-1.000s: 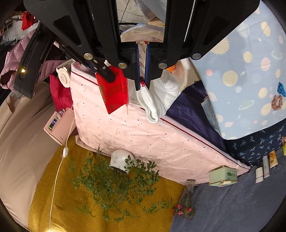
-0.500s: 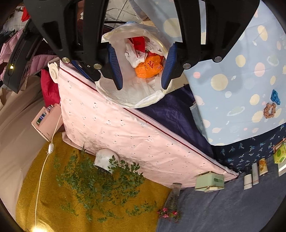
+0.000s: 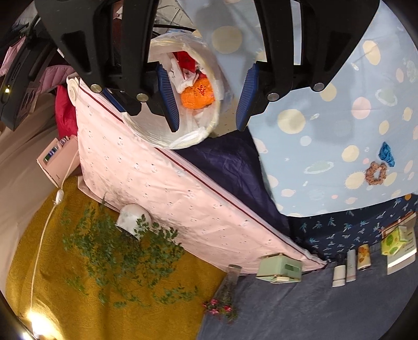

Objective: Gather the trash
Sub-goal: 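Move both tools back over the blue tape measure and scrunchie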

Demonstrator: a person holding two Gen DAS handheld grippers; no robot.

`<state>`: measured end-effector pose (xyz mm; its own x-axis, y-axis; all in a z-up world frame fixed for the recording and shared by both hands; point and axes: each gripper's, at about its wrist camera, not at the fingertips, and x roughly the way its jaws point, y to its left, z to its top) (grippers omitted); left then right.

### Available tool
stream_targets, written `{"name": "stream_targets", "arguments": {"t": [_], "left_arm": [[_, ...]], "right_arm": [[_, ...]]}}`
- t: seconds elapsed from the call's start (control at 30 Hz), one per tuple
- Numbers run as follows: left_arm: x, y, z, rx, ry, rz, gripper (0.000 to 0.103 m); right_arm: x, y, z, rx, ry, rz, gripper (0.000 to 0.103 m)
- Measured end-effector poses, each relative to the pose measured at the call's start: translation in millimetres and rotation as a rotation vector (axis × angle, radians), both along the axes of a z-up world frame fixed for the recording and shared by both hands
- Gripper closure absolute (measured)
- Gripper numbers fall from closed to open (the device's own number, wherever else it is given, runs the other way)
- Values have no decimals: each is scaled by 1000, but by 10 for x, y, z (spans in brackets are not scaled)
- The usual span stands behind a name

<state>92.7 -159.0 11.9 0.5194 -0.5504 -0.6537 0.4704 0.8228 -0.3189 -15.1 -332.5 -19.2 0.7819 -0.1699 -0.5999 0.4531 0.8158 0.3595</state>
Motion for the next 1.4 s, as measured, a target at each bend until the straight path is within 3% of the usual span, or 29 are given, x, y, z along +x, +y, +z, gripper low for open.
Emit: {"name": "stream_targets", "arguments": {"t": [0.6, 0.73, 1.07, 1.4], "left_arm": [[467, 1225, -228, -8, 53, 236, 60], [594, 1604, -310, 0, 66, 322, 49], [953, 2459, -632, 41, 115, 505, 41], [1469, 2933, -1010, 21, 192, 621, 35]], "right_arm": [[570, 892, -21, -38, 46, 161, 74], [751, 1199, -51, -50, 61, 220, 74], [1278, 1953, -244, -41, 112, 353, 74], [1948, 2428, -559, -25, 170, 441, 74]]}}
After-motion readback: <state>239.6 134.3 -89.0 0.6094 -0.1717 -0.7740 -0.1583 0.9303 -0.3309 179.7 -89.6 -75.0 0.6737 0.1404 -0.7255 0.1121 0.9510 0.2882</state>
